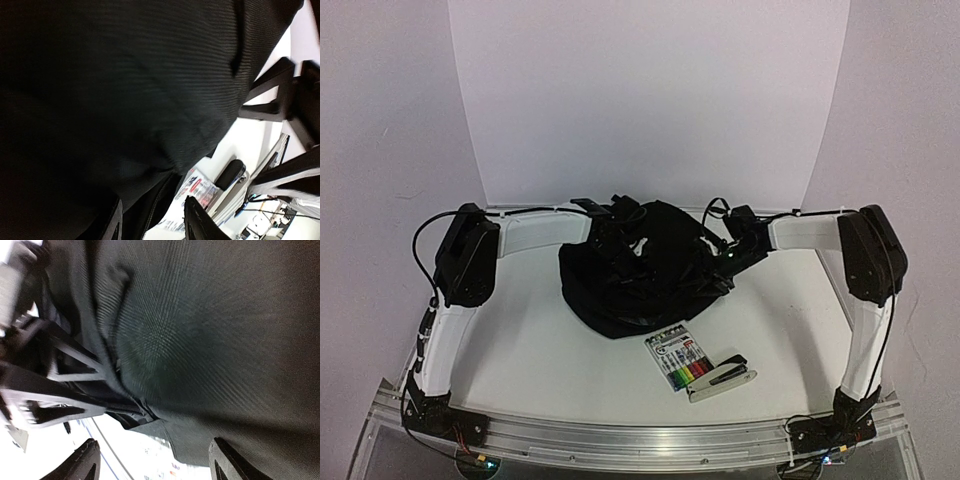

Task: Pack the student bag
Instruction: Adjust the student bag at the center of the board.

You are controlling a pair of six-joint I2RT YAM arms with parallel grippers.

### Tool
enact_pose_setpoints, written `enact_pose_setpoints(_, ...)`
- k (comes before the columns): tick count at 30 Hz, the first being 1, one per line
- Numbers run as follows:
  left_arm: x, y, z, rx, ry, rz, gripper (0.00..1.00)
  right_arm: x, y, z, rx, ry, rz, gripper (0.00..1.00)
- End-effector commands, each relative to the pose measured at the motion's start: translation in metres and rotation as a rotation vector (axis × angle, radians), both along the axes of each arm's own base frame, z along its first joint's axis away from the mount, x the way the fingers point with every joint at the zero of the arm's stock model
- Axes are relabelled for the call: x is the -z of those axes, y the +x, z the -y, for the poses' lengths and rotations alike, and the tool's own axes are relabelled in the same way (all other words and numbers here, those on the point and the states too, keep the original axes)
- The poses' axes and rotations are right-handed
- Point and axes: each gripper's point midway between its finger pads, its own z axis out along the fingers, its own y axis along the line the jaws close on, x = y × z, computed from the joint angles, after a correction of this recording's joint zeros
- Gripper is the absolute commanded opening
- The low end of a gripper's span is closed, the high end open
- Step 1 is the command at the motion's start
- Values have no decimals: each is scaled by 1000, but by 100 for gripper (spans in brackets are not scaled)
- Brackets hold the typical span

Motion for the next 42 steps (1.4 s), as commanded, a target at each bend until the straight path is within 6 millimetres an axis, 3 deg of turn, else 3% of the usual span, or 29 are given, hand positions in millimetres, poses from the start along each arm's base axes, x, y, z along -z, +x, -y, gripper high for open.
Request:
enact_pose_setpoints(1,-30,9,9,-44,-50,97,42,-42,15,24,44,8,120,74)
enact_pose_setpoints(4,-24,7,12,-51,-30,103,42,-40,21,34,61,-47,163,76)
enact_pose_setpoints(9,-15,16,11,-94,-1,116,45,-17,34,48,95,-171,195,80)
enact_pose_setpoints(15,-18,20,31,-74,-93,110,45,3,36,47,89,-189,147,81)
enact_pose_setpoints(23,-19,12,47,-23,-158,83,33,11,42,40,90,-163,109,81)
enact_pose_setpoints(30,-18,5,45,-10,-155,70,21,13,45,37,93,-154,94,81)
enact_pose_setpoints(34,-16,1,42,2,-131,77,20,16,46,37,96,-160,89,80)
enact_pose_setpoints(42,-22,1,43,16,-132,105,10,22,48,37,103,-168,76,75)
